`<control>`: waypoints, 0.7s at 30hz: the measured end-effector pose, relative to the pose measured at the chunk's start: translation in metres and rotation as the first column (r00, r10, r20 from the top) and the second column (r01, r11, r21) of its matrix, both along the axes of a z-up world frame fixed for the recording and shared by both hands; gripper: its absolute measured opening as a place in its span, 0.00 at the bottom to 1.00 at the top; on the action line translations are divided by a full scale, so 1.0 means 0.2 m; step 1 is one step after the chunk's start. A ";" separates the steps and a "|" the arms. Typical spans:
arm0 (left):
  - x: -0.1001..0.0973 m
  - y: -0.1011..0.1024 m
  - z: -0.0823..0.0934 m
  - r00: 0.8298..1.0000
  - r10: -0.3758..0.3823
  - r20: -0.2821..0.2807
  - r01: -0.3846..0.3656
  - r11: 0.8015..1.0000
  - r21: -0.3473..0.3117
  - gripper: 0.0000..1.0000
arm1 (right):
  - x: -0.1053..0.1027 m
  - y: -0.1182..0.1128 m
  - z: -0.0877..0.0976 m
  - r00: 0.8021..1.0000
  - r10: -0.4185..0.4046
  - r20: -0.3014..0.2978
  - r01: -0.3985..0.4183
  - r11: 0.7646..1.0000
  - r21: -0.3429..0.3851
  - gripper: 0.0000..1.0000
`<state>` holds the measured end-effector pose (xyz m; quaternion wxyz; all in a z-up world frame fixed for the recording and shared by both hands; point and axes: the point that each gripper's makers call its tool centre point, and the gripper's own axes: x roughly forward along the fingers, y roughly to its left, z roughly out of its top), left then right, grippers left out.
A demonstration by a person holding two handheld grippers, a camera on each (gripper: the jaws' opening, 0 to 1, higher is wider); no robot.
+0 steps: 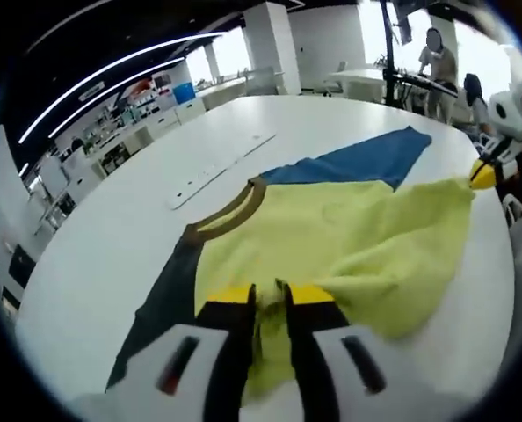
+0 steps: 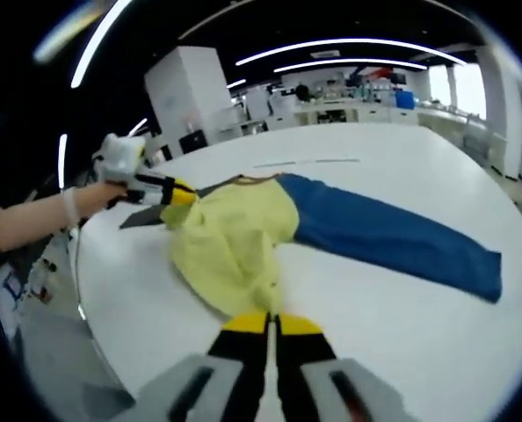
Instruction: Fold the garment on the visible template until the final outline fits inside the template.
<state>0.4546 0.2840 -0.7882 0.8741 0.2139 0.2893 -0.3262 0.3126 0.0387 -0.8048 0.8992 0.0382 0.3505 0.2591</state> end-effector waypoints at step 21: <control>-0.13 0.25 -0.09 0.984 0.130 -0.120 -0.138 0.989 -0.058 0.14 | -0.06 0.03 -0.02 1.000 0.008 -0.017 -0.008 1.000 0.010 0.00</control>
